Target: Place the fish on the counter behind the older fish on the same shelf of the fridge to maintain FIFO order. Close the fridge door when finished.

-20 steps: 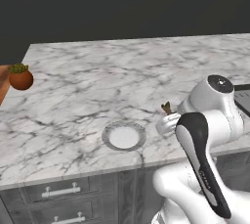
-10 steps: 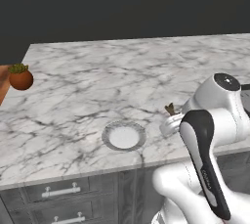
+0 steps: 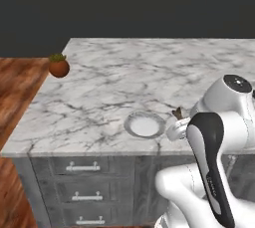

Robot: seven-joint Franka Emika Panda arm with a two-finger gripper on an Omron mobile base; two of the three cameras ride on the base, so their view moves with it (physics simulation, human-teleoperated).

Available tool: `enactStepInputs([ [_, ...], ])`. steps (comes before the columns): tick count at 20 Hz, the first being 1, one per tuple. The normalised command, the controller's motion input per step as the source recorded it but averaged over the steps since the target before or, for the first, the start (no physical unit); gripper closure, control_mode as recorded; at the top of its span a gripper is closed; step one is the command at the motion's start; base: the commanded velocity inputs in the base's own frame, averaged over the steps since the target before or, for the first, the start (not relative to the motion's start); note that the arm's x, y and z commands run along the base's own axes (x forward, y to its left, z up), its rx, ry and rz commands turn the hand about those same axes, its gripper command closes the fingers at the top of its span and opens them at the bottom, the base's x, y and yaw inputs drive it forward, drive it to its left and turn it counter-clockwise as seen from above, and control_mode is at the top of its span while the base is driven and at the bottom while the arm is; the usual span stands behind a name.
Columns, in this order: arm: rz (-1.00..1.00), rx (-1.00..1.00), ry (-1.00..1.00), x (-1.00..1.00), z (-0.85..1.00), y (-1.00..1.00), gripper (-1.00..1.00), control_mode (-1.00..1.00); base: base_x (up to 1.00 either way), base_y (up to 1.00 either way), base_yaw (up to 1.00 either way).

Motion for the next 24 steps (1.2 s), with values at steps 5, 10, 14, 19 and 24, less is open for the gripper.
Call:
enactStepInputs([
  [5,0.00,0.00,0.00,0.00,0.00,0.00,1.00,1.00,-0.26,0.47,0.70],
  [10,0.00,0.00,0.00,0.00,0.00,0.00,1.00,1.00,-0.03,0.55,0.69],
  [14,0.00,0.00,0.00,0.00,0.00,0.00,1.00,1.00,0.68,0.52,0.42],
  [19,0.00,0.00,0.00,0.00,0.00,0.00,1.00,1.00,1.00,0.68,0.10],
  [24,0.00,0.00,0.00,0.00,0.00,0.00,1.00,1.00,1.00,0.67,-0.03],
])
